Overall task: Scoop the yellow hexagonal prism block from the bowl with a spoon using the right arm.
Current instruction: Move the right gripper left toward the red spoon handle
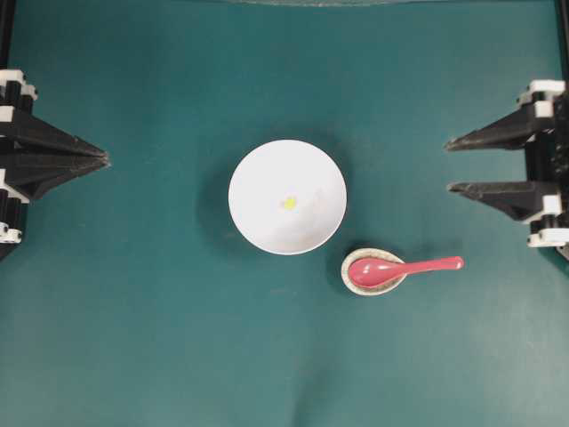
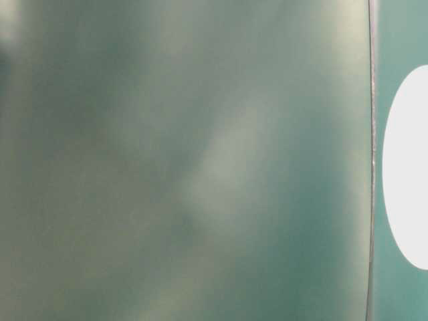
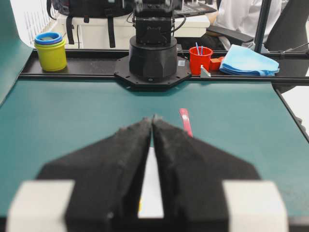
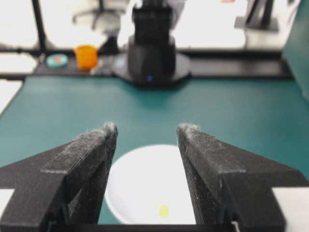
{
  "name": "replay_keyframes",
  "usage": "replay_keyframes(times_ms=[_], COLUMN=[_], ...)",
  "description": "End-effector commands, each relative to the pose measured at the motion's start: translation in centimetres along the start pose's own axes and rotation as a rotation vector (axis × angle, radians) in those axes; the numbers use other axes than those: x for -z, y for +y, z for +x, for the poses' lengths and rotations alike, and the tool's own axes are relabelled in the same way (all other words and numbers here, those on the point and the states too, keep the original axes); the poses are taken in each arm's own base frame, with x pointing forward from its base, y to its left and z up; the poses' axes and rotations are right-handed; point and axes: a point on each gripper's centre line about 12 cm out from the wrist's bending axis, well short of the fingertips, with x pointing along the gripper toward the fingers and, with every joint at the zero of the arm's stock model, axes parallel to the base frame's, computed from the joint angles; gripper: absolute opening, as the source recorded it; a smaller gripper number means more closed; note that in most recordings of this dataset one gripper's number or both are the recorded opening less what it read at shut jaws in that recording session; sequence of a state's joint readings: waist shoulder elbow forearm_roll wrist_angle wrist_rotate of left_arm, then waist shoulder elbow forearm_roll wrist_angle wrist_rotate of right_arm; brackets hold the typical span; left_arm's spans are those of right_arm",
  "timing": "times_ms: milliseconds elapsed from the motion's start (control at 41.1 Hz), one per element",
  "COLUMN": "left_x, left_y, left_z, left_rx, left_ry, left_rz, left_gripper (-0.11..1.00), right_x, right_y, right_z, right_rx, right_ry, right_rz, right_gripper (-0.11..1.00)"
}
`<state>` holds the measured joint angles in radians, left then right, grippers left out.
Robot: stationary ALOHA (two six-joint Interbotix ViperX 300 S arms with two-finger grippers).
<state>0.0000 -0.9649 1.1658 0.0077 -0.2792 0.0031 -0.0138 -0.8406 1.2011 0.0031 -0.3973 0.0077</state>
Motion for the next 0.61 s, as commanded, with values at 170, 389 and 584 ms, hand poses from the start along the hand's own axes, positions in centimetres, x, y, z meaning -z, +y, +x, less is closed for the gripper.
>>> replay_keyframes(times_ms=[170,389,584], left_x=[-0.9,-0.9,-0.8], left_y=[0.1,0.1,0.1], left_z=[0.3,0.3,0.3], left_rx=[-0.002,-0.002,-0.002], left_ry=[-0.021,-0.017,-0.015], left_rz=[0.005,0.005,0.005], left_gripper=[0.11,0.11,0.11], right_x=[3.0,6.1,8.1], right_y=[0.3,0.8,1.5], right_z=[0.6,0.3,-0.3], right_rx=[-0.005,-0.019,-0.038], right_ry=[0.028,0.06,0.075], right_rz=[0.035,0.053,0.067], right_gripper=[0.58,0.58,0.58])
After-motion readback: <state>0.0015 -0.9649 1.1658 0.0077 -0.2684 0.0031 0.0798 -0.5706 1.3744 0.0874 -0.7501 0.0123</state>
